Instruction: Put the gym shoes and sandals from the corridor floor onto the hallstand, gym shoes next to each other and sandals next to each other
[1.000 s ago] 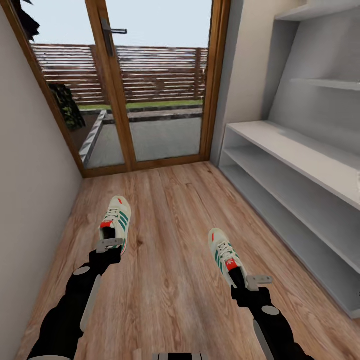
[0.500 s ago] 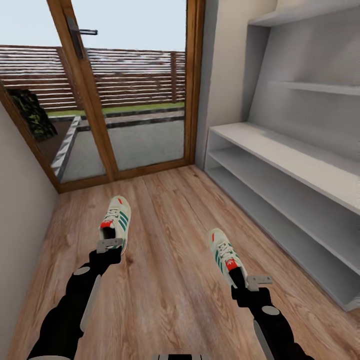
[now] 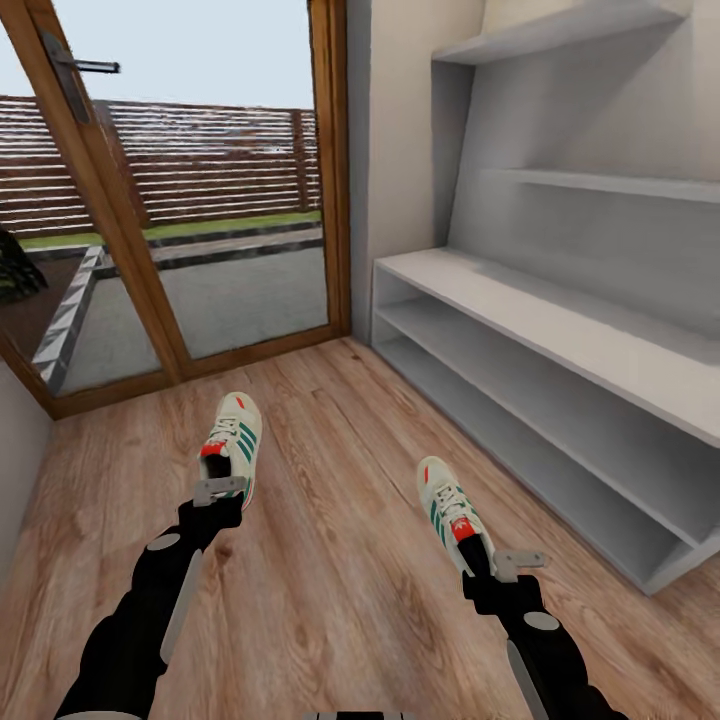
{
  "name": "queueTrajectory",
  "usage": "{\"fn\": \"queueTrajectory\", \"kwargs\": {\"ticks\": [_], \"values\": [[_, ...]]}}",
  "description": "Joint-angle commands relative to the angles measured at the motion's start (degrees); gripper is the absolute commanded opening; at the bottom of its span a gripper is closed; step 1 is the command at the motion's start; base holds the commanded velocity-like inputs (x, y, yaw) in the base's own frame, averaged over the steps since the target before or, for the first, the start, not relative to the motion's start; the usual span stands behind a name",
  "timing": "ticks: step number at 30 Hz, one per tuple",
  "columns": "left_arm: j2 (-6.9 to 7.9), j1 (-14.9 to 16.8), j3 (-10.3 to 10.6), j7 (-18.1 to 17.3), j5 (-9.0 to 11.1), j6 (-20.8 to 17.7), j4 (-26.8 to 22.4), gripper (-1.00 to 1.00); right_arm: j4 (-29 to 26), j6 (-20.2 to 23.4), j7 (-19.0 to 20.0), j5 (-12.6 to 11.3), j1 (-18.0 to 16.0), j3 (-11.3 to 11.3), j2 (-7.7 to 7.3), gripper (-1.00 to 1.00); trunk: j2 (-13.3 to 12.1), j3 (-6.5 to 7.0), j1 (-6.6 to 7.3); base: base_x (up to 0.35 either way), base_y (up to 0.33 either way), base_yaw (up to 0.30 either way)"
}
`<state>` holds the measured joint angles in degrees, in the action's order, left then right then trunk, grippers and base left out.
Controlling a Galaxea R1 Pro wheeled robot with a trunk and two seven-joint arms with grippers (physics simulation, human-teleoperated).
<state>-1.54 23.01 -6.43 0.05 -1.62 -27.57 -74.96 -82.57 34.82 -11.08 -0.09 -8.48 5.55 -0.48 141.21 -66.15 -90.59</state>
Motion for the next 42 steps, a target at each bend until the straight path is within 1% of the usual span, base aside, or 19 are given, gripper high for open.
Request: {"fn": "queueTrajectory", "kwargs": {"ticks": [1,10,15,23,30,36,42], "values": [[-0.04,0.0,-0.1,-0.1,-0.1,-0.3,-0.1,-1.00,-0.1,0.3,-0.4,-0.1,0.0,0.2,-0.05,-1.00,0.0,0.01,0.01,0.004,0.000,-0.261],[-0.04,0.0,-0.1,-0.1,-0.1,-0.3,-0.1,-1.00,-0.1,0.3,-0.4,-0.1,0.0,0.2,-0.05,-1.00,0.0,0.55,0.01,0.001,0.006,-0.260],[-0.04,0.0,-0.1,-0.1,-0.1,-0.3,-0.1,-1.00,-0.1,0.3,-0.4,-0.1,0.0,0.2,-0.05,-1.00,0.0,0.85,0.01,0.067,0.141,-0.260],[-0.04,0.0,-0.1,-0.1,-0.1,-0.4,-0.1,-1.00,-0.1,0.3,-0.4,-0.1,0.0,0.2,-0.05,-1.00,0.0,1.32,0.01,0.154,0.263,-0.254],[-0.04,0.0,-0.1,-0.1,-0.1,-0.4,-0.1,-1.00,-0.1,0.3,-0.4,-0.1,0.0,0.2,-0.05,-1.00,0.0,1.46,0.01,0.166,0.279,-0.077],[-0.05,0.0,-0.1,-0.1,-0.1,-0.4,-0.1,-1.00,-0.1,0.3,-0.4,-0.1,0.0,0.2,-0.05,-1.00,0.0,1.78,0.01,0.126,0.293,-0.180],[-0.57,0.0,-0.1,-0.1,-0.1,-0.3,-0.1,-1.00,-0.1,0.3,-0.4,-0.1,0.0,0.2,-0.05,-1.00,0.0,2.16,0.01,0.024,0.301,-0.222]]}}
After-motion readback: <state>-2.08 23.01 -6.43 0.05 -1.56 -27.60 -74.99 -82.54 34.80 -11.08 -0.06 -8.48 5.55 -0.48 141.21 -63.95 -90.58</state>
